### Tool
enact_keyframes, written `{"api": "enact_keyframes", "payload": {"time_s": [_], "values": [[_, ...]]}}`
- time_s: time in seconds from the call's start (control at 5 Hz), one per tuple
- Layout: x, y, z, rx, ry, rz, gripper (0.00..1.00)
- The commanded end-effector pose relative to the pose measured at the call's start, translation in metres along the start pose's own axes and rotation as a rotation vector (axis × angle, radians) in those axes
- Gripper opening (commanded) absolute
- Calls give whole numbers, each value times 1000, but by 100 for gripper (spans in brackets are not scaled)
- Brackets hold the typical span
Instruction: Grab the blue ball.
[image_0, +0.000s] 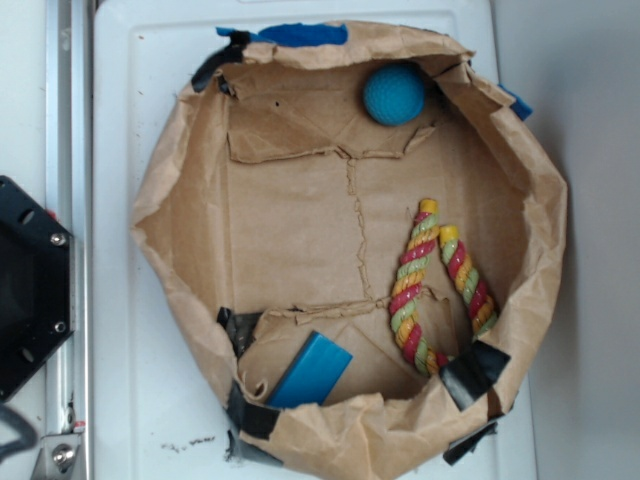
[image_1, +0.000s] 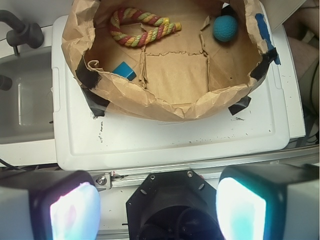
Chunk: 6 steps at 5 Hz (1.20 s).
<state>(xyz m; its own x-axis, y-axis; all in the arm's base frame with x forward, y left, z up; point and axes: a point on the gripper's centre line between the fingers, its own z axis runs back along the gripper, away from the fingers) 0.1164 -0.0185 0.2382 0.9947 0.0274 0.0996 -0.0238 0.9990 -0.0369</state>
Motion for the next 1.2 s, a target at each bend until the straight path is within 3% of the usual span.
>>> {"api": "enact_keyframes", "payload": {"time_s": [0.0, 0.4, 0.6, 1.0], "values": [[0, 0, 0, 0, 0, 0, 100], [74, 40, -27, 46, -28, 190, 100], [102, 39, -24, 26, -95, 150, 100], [102, 39, -24, 26, -95, 150, 100]]}}
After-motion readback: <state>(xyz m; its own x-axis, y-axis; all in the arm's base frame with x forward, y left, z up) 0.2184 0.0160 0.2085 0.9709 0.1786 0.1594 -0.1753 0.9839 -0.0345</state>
